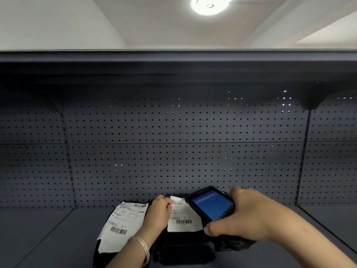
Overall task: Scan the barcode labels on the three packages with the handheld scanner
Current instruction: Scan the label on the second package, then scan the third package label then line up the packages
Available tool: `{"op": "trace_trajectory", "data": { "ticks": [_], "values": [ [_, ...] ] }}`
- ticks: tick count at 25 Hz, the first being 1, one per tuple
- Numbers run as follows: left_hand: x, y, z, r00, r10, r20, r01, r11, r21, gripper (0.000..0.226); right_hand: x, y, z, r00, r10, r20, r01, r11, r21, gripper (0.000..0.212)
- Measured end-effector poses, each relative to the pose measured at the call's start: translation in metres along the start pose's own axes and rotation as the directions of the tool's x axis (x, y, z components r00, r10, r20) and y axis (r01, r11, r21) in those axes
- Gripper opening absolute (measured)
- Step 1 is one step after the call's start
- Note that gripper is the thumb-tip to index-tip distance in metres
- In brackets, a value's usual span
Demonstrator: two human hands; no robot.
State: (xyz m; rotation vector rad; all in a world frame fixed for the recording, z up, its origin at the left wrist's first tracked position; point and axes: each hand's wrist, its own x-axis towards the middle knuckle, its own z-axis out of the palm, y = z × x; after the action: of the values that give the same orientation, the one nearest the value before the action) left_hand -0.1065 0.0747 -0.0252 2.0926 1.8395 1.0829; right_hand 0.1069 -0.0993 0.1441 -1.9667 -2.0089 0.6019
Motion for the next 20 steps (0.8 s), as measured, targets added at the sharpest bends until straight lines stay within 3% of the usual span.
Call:
{"op": "trace_trajectory", "data": {
  "ticks": [3,7,11,14,16,20],
  "values": [
    [0.002,-0.001,-0.01,0.999,0.014,0.052,-0.011,0.998,-0.056,0.022,0.012,-0.009,0.009,1.0,-0.01,0.006,0.01,1.0,0.005,0.061],
    [-0.007,-0.032,-0.047,1.0,0.0,-0.024,-0.002,0.996,-0.093,0.024,0.023,-0.025,0.027,0.999,-0.035,0.026,0.034,0.999,0.018,0.064],
    [-0.017,-0.097,-0.087,0.975,-0.192,-0.111,0.193,0.981,-0.001,0.031,0.034,-0.045,0.055,0.997,-0.065,0.035,0.064,0.997,0.042,0.068],
    [-0.024,-0.119,-0.1,0.923,-0.378,0.078,0.38,0.925,-0.018,0.033,0.04,-0.061,0.076,0.997,-0.045,0.06,0.043,0.998,0.038,0.064],
    [-0.03,-0.121,-0.099,0.902,-0.384,0.197,0.408,0.908,-0.097,0.029,0.044,-0.07,0.089,0.996,-0.03,0.082,0.025,0.998,0.056,0.064],
    [-0.032,-0.122,-0.09,0.94,-0.329,0.087,0.339,0.928,-0.156,0.026,0.046,-0.079,0.103,0.997,-0.011,0.082,0.007,0.998,0.055,0.069]
  ]
}}
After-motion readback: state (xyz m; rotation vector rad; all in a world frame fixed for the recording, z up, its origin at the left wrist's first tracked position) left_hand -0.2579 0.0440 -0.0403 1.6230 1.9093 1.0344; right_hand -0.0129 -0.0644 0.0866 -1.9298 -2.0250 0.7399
